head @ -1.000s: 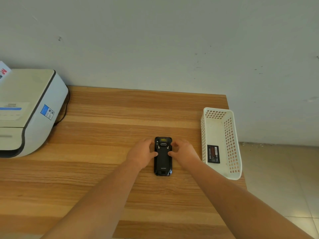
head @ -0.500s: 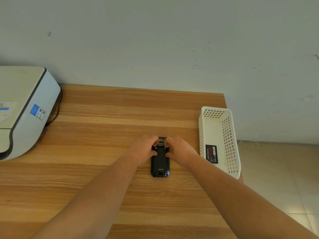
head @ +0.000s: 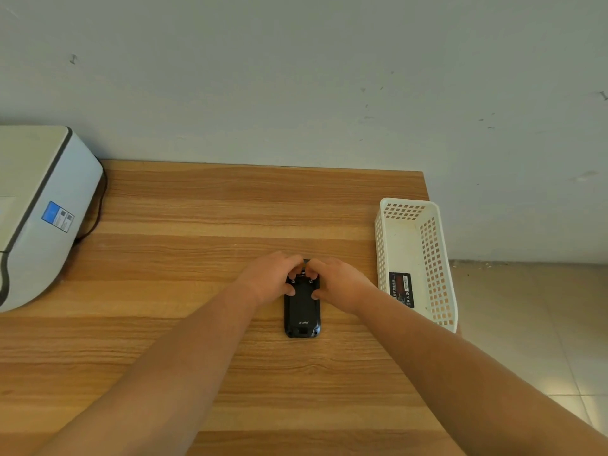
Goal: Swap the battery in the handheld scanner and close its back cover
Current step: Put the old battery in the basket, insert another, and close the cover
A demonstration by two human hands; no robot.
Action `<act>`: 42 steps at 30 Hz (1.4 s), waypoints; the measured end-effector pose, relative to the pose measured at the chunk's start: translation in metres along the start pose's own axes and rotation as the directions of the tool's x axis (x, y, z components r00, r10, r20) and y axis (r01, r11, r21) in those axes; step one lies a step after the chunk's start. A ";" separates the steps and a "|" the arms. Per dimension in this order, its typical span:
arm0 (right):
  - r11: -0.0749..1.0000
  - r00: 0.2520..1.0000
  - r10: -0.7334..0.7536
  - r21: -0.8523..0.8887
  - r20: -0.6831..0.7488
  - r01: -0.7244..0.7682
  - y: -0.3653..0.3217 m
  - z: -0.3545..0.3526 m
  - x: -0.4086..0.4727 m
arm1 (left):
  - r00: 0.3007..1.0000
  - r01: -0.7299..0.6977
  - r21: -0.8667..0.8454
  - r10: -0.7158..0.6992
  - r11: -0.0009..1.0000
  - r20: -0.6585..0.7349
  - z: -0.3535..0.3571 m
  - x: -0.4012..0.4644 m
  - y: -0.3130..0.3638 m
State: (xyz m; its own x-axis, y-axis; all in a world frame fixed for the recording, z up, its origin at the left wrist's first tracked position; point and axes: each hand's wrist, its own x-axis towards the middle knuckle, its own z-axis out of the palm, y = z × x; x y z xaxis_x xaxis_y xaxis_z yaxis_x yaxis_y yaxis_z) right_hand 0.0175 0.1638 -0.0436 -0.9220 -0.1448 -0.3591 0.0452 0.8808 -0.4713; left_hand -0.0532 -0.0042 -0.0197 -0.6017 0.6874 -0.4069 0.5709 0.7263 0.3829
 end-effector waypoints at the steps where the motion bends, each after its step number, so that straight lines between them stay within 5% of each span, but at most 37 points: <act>1: 1.000 1.000 -0.015 -0.007 -0.001 0.015 0.000 0.000 0.000 | 1.000 0.004 0.000 -0.004 1.000 0.008 0.000 0.001 0.000; 42: 0.996 0.994 0.068 0.048 0.080 -0.072 -0.006 0.000 0.009 | 0.989 0.148 -0.231 -0.146 0.962 0.024 0.014 0.006 -0.002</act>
State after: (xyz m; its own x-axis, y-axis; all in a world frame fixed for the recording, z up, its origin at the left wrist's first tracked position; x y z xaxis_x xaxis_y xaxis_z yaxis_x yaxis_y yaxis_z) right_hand 0.0086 0.1570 -0.0442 -0.8831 -0.1198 -0.4536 0.1304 0.8661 -0.4826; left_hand -0.0502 -0.0020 -0.0343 -0.6653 0.5735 -0.4780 0.3309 0.8005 0.4997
